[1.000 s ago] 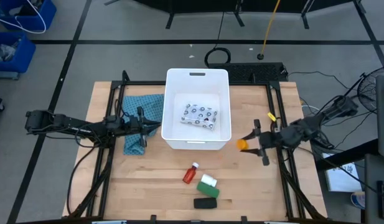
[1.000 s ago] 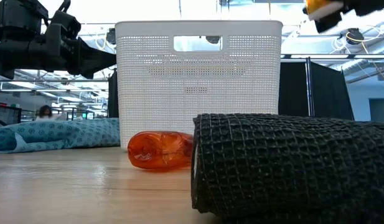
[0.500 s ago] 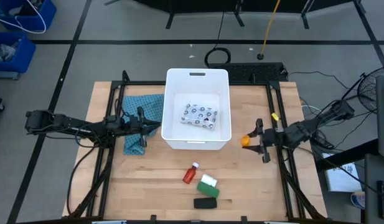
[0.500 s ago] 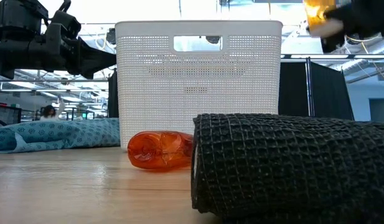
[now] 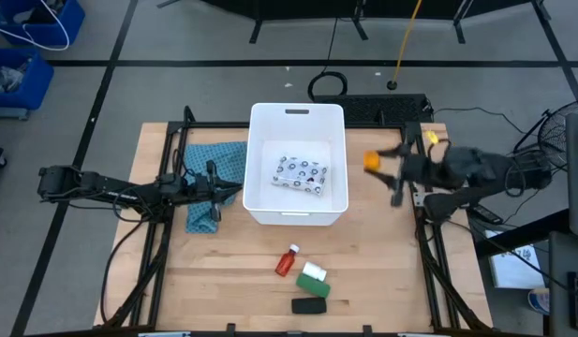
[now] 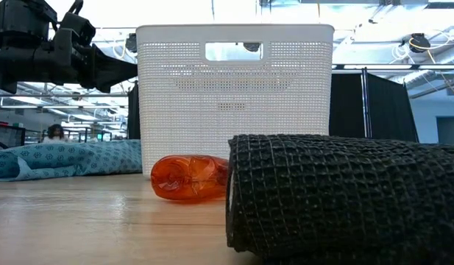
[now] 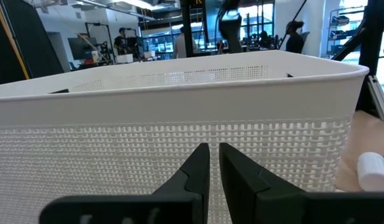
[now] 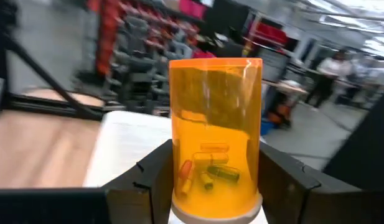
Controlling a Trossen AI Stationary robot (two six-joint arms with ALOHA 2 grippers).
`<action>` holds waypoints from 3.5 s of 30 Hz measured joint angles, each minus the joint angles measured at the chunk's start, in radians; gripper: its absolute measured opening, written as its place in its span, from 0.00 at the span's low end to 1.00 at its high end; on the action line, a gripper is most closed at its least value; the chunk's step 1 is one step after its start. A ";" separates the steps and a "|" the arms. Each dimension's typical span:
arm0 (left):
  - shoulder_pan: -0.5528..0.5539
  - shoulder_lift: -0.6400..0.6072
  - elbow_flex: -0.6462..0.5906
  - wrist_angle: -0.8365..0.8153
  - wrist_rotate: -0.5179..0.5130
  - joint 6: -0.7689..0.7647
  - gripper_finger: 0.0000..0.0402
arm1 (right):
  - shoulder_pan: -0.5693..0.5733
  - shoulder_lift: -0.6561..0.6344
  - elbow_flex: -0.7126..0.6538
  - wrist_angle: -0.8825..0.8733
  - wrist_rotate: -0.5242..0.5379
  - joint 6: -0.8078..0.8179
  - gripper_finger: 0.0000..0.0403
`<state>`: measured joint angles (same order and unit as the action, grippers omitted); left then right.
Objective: Pick & place medical supplies in basket/bin
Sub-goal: Put the orange pill bottle in the white bin, then adjust the white bin
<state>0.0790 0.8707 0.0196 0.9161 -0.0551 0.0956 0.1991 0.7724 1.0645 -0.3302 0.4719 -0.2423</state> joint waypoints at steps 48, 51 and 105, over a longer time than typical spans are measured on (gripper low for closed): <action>0.000 0.000 0.000 -0.110 0.000 -0.020 0.10 | -0.472 1.158 0.357 -0.234 -0.788 -0.716 0.43; 0.000 0.000 0.000 -0.116 0.000 -0.020 0.10 | -0.472 1.158 0.307 -0.211 -0.788 -0.717 0.43; 0.000 0.000 0.000 -0.104 -0.043 -0.051 0.10 | -0.422 0.074 -0.074 0.104 -0.736 -0.157 0.03</action>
<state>0.0792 0.8707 0.0200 0.8120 -0.0983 0.0450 -0.2230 0.8463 0.9902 -0.2263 -0.2645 -0.3996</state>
